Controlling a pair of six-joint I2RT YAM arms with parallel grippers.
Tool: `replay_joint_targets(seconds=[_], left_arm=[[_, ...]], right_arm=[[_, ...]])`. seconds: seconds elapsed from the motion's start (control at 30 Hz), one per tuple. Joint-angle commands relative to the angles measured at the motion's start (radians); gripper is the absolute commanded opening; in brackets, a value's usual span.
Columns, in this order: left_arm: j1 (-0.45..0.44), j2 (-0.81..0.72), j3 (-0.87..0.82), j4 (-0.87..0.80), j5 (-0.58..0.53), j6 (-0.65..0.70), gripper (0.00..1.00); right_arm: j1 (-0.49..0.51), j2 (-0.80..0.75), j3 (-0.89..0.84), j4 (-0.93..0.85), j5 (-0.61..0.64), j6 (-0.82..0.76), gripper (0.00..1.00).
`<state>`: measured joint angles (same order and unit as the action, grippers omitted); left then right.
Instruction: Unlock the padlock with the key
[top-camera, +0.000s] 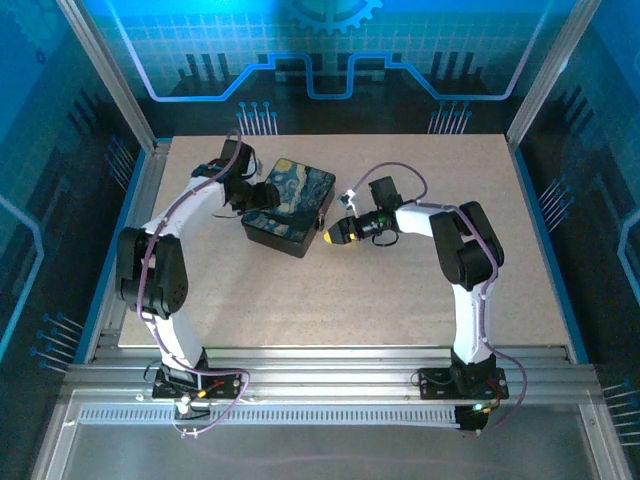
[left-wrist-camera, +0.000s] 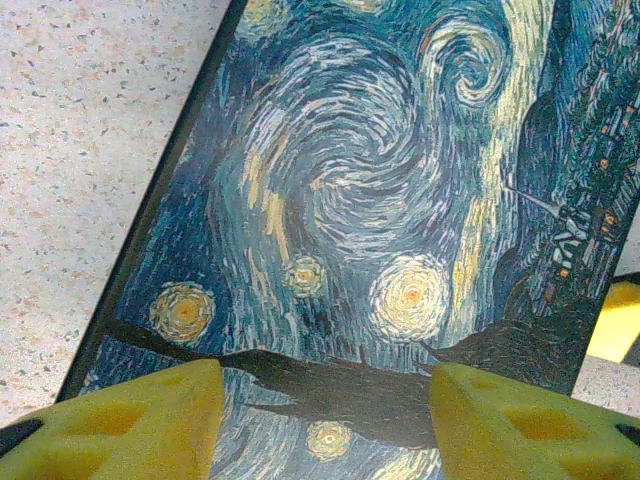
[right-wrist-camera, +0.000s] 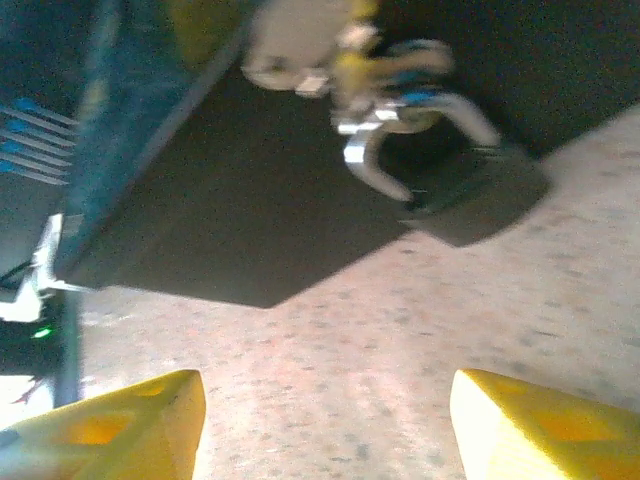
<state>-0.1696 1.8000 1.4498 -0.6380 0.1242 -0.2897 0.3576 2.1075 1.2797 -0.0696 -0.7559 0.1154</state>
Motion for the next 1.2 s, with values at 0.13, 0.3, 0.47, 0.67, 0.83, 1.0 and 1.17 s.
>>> replay_joint_targets(seconds=[0.13,0.3,0.47,0.67,0.83,1.0,1.17], left_arm=[[-0.008,-0.004,0.032,0.019,-0.014,-0.002,0.58],[-0.008,-0.002,0.035,0.026,-0.007,0.000,0.57],[-0.008,-0.005,0.031,0.036,-0.002,0.002,0.57],[-0.006,-0.018,0.011,0.040,-0.003,0.016,0.57],[0.008,-0.040,-0.006,0.044,-0.005,0.020,0.57],[0.018,-0.053,-0.001,0.047,-0.001,0.014,0.57],[0.022,-0.056,0.005,0.050,0.002,0.008,0.57]], right_arm=[[0.089,0.026,0.097,-0.006,0.391,-0.073,0.72],[0.123,0.068,0.137,-0.033,0.471,-0.040,0.73],[0.149,0.101,0.190,-0.056,0.540,0.015,0.73],[0.171,0.121,0.214,-0.041,0.511,0.036,0.60],[0.179,0.110,0.199,-0.026,0.541,0.036,0.47],[0.182,0.080,0.139,0.018,0.586,0.026,0.35],[0.170,0.035,0.057,0.101,0.568,0.024,0.30]])
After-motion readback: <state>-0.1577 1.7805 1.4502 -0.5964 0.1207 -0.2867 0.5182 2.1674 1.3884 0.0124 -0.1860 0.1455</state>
